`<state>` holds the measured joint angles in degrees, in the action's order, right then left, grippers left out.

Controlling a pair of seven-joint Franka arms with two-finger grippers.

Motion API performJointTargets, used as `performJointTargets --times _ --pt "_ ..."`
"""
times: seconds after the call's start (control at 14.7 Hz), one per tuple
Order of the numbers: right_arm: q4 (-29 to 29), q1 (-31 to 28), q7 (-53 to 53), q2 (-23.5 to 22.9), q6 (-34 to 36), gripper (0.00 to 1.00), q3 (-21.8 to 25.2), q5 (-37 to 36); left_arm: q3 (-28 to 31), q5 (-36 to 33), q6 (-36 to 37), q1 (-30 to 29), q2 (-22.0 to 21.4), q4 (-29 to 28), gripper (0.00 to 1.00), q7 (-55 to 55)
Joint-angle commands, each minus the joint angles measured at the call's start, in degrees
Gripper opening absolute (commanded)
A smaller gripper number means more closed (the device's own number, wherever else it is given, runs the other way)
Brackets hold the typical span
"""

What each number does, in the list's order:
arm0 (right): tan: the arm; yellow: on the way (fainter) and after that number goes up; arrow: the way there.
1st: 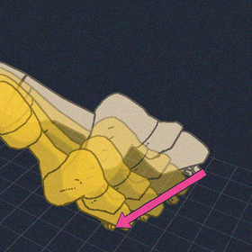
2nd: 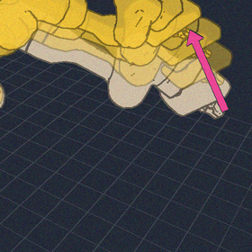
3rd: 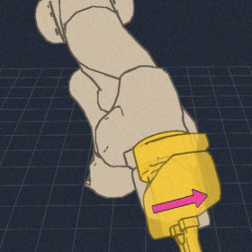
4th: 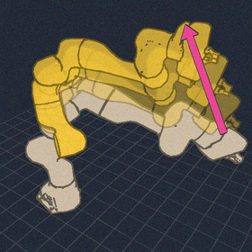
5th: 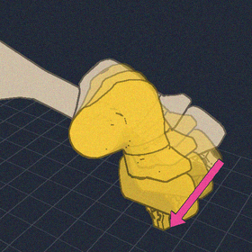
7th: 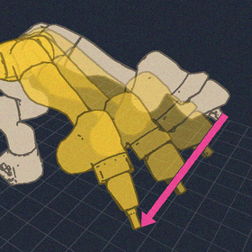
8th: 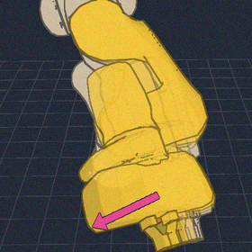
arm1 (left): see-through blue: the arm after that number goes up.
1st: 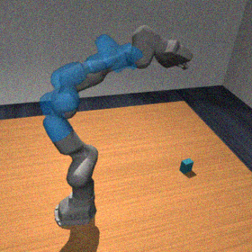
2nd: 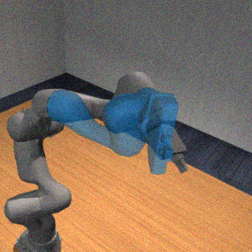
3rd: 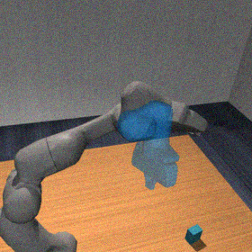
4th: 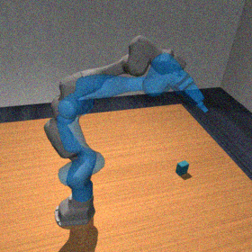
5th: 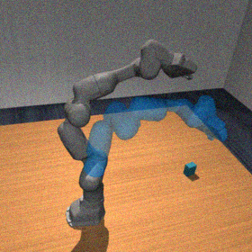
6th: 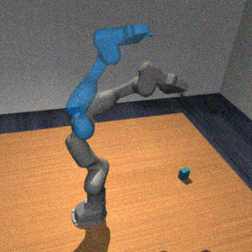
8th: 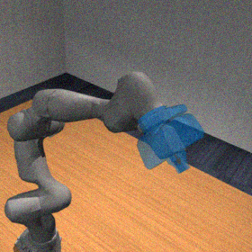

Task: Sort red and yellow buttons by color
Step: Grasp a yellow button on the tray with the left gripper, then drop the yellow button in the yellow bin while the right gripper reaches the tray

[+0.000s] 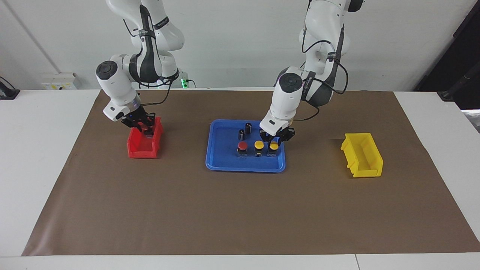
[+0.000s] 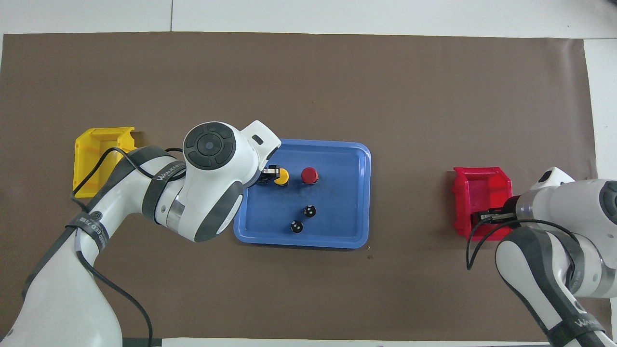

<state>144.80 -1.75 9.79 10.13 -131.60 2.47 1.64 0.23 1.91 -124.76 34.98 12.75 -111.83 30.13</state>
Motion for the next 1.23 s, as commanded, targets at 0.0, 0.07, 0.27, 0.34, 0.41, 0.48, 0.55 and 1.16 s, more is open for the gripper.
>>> performJointTargets --times 0.0,0.07,0.27,0.34,0.41,0.48,0.55,1.16 --pt "-0.73 -0.97 1.19 0.15 -0.15 0.55 -0.71 -1.02 0.83 1.16 5.81 0.8 -0.8 3.18 0.02 1.25" --pt "-2.74 -0.97 1.19 -0.81 1.25 0.55 -0.71 -1.11 1.09 1.16 9.93 0.54 -0.89 5.89 0.02 1.34" --pt "-10.91 -0.97 1.11 -2.66 9.94 0.54 -0.71 -1.11 2.41 0.64 20.84 -3.75 -2.46 12.59 0.02 -0.06" --pt "-12.94 -0.97 1.11 -2.75 11.7 0.54 -0.8 -1.11 2.32 0.46 22.87 -5.86 -4.04 12.51 0.02 -1.9" --pt "-14.61 -0.88 0.85 -2.75 13.29 0.54 -0.89 -1.11 2.5 0.03 24.72 -8.49 -5.1 12.34 0.02 -4.87" --pt "-16.72 -0.88 0.67 -2.84 15.22 0.53 -0.97 -1.03 2.5 -1.81 26.65 -12.26 -6.06 12.51 0.02 -7.51" --pt "-19.7 -0.71 0.49 -3.27 17.58 0.53 -1.15 -0.59 2.41 -4.35 27.1 -15.43 -6.77 12.51 0.02 -9.98" --pt "-54.86 27.04 -37.78 -24.26 25.8 0.6 -2.91 -0.15 2.41 -8.33 12.45 -30.93 -11.43 -0.83 0.02 -18.44"
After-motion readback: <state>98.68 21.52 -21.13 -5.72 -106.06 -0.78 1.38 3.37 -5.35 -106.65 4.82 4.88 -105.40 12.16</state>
